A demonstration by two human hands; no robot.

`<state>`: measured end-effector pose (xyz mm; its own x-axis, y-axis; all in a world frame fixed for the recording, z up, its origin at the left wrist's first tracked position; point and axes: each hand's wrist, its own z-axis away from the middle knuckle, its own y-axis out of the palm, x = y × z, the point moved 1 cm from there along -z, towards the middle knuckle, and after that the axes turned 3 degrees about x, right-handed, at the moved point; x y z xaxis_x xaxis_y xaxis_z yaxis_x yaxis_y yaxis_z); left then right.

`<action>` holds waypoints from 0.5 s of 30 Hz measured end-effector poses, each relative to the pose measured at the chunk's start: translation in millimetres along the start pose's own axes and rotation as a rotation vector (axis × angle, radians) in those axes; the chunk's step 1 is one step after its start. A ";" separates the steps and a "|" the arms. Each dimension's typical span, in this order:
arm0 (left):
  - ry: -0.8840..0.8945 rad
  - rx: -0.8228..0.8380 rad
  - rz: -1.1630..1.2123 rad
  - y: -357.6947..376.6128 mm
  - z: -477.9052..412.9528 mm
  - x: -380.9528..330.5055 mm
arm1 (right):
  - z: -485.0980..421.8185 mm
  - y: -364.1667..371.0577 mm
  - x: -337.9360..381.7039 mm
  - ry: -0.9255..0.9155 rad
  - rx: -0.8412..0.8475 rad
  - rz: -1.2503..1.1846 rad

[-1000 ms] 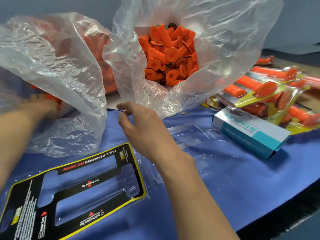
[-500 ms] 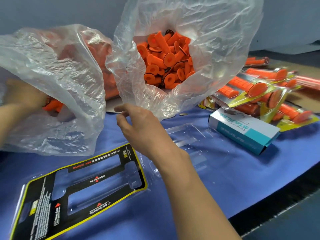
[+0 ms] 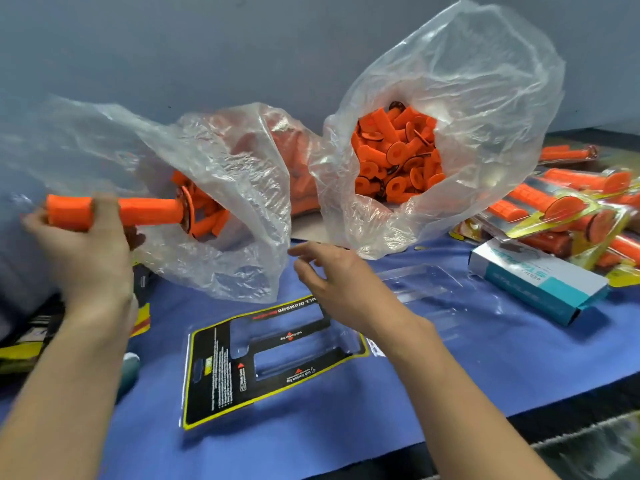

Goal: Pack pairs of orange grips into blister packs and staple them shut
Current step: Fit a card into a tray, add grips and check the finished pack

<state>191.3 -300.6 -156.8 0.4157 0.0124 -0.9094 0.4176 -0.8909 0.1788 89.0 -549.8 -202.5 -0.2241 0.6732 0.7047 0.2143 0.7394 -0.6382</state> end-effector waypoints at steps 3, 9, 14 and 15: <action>0.060 0.040 0.099 -12.0 27.6 -0.9 | 0.1 7.3 8.0 -0.015 0.052 -0.071; 0.132 0.572 -0.121 -2.9 65.0 -7.1 | 0.7 15.2 25.5 -0.057 0.121 -0.340; 0.176 0.846 -0.168 11.9 84.0 -16.3 | -0.4 25.3 36.8 -0.092 0.124 -0.274; 0.214 0.864 -0.191 14.5 87.0 -18.5 | -0.8 26.2 37.9 -0.099 0.104 -0.289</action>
<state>119.5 -353.3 -170.1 0.5783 0.2024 -0.7903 -0.2202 -0.8941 -0.3901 86.8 -504.9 -192.3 -0.3536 0.4292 0.8311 0.0308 0.8934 -0.4483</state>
